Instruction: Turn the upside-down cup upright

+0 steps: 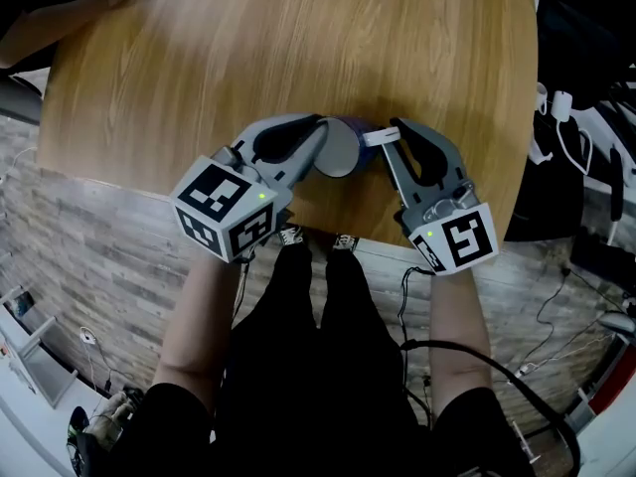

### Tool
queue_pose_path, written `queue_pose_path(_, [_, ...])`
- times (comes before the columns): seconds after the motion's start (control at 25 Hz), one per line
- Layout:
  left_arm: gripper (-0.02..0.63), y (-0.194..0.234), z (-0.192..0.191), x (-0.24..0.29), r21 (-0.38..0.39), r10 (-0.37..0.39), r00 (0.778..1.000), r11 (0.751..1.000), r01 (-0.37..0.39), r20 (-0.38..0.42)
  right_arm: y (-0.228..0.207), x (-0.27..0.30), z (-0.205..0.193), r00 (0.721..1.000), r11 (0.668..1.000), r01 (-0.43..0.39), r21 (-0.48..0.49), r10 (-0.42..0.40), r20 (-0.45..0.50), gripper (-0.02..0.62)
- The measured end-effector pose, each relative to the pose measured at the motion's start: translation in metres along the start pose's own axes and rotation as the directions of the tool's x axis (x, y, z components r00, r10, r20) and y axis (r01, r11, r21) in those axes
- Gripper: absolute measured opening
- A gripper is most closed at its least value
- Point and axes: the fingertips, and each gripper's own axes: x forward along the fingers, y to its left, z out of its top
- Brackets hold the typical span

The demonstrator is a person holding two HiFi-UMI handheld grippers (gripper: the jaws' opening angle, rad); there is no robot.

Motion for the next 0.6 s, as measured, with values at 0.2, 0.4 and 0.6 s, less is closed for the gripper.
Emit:
queue_pose_path(0.2, [0.034,0.002,-0.007,0.005,0.023,0.107,0.991,0.994,-0.105,-0.082,-0.007,0.003,-0.016,0.991,0.996,0.082,-0.028,-0.084,-0.107,0.06])
queue_pose_path(0.4, [0.034,0.005,-0.012,0.011,-0.059,0.138,0.971,0.987,-0.152,-0.195,-0.013,0.002,-0.037,0.966,0.988,0.154,-0.006,-0.151,-0.211,0.06])
queue_pose_path(0.6, [0.048,-0.01,-0.004,0.018,-0.007,0.107,0.97,0.994,-0.111,-0.217,-0.02,0.0,-0.046,0.95,0.978,0.204,0.041,-0.188,-0.248,0.06])
